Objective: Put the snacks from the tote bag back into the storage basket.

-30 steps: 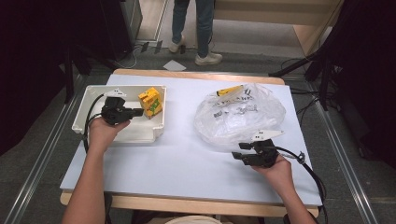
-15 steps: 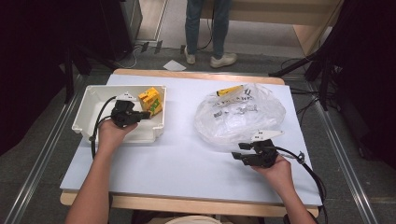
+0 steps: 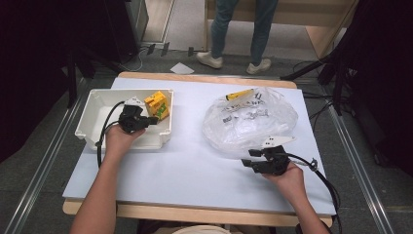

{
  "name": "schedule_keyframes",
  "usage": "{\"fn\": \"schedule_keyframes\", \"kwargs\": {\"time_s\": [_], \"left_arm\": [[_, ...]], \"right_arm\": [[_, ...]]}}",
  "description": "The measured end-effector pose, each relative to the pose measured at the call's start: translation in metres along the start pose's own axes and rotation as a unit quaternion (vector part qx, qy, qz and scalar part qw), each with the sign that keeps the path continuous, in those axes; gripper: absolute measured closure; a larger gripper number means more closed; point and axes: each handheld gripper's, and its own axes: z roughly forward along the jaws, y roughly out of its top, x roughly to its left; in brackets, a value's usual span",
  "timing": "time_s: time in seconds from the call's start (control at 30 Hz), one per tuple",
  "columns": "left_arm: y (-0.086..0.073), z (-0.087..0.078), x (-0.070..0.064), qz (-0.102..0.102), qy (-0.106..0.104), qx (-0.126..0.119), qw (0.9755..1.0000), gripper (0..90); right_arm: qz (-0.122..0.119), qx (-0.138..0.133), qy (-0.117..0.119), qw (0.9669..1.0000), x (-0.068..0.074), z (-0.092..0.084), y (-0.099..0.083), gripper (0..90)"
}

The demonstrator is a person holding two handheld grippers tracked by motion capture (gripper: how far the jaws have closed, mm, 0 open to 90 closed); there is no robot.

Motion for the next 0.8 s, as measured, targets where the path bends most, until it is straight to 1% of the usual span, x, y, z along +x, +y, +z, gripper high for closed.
{"fn": "schedule_keyframes", "kwargs": {"time_s": [0.63, 0.7, 0.8], "left_arm": [[0.000, 0.004, 0.008, -0.009, 0.002, 0.002, 1.0000, 90.0], [0.000, 0.004, 0.009, -0.012, 0.003, 0.000, 0.9999, 90.0], [-0.001, 0.005, 0.011, -0.022, 0.002, -0.002, 0.9998, 90.0]], "right_arm": [[-0.002, 0.002, -0.001, 1.0000, 0.001, 0.000, -0.001, 49.4], [-0.001, 0.002, -0.001, 1.0000, 0.001, 0.000, -0.001, 49.4], [-0.001, 0.005, 0.000, 1.0000, 0.002, 0.000, -0.001, 49.4]]}}
